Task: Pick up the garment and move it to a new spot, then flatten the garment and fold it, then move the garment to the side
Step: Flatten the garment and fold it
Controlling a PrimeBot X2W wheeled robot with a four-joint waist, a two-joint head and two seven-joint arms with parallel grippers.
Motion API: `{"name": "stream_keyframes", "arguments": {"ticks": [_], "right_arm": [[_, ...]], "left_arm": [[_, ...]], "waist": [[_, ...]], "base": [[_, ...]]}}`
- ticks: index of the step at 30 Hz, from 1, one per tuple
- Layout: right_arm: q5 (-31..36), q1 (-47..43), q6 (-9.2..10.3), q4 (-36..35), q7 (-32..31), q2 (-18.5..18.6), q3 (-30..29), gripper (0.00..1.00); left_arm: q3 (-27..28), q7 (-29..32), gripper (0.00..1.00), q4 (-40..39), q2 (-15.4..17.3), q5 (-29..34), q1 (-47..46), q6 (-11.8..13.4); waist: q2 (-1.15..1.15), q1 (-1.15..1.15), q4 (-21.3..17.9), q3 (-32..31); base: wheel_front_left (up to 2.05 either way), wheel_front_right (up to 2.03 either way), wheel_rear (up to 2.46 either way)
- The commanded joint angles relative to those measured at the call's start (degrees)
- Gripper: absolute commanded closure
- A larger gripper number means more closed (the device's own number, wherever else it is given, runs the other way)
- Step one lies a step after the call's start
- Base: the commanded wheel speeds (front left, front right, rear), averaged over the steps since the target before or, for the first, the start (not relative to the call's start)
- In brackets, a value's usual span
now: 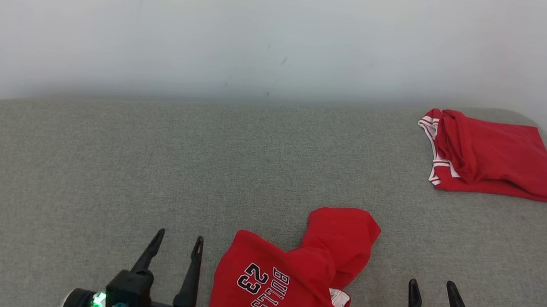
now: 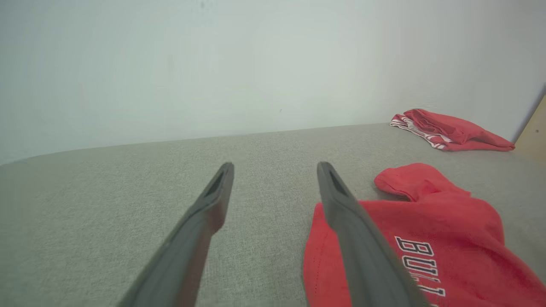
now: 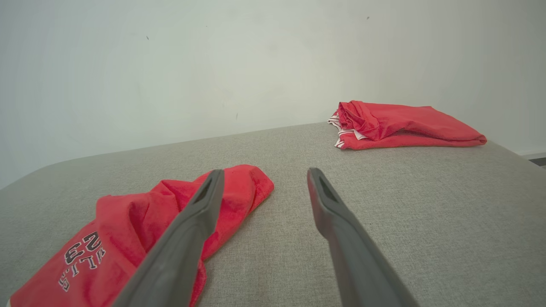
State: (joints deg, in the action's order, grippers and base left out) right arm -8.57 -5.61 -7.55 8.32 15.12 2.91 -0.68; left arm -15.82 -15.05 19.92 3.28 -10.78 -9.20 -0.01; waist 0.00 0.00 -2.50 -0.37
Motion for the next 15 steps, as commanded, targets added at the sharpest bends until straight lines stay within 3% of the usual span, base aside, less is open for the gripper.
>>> {"name": "stream_keyframes", "arguments": {"ticks": [1,9,15], "right_arm": [[-0.3,0.1,0.15,-0.1,0.0,-0.1,-0.1,0.00],[-0.3,-0.1,0.15,0.0,0.0,-0.1,-0.2,0.00],[-0.1,0.0,0.15,0.2,0.0,-0.1,-0.2,0.00]], "left_arm": [[1.1,-0.2,0.00,-0.2,0.2,0.3,1.1,-0.1],[6.2,-0.2,0.00,1.1,0.3,2.4,4.4,-1.7],[5.7,-0.2,0.00,3.9,0.0,2.4,5.3,-4.3]], "waist": [[0.00,0.00,0.0,0.0],[0.00,0.00,0.1,0.3],[0.00,0.00,0.1,0.3]], "base": [[0.00,0.00,0.00],[0.00,0.00,0.00],[0.00,0.00,0.00]]}}
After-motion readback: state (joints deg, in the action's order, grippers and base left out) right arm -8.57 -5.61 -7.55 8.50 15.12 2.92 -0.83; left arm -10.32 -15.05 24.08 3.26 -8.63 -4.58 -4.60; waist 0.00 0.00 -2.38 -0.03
